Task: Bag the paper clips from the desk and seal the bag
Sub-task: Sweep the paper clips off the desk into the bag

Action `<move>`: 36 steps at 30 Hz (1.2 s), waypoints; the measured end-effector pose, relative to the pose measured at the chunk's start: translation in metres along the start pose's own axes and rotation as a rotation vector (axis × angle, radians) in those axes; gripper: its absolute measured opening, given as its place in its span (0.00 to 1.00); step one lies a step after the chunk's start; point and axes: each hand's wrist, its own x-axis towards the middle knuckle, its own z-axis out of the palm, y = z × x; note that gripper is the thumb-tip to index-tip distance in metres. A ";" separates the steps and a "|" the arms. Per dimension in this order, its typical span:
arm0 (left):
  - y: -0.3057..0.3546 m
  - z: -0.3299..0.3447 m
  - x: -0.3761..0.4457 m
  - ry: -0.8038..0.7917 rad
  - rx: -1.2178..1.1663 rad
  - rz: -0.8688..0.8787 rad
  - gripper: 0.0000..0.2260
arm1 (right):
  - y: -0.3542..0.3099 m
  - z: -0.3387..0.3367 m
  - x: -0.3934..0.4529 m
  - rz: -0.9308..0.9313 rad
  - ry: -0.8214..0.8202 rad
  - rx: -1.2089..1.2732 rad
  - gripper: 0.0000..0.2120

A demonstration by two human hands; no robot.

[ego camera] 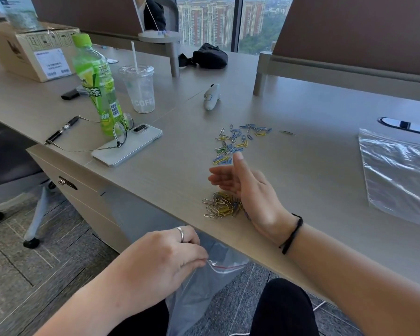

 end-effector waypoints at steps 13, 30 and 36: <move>-0.004 -0.001 -0.004 0.013 -0.021 -0.032 0.10 | -0.015 0.024 0.013 0.116 -0.401 0.075 0.37; -0.003 -0.001 -0.003 0.022 -0.023 -0.023 0.09 | -0.012 0.032 -0.011 0.154 -0.467 0.170 0.35; -0.002 -0.001 -0.003 0.024 -0.009 -0.028 0.09 | -0.008 0.021 -0.005 0.128 -0.243 0.289 0.36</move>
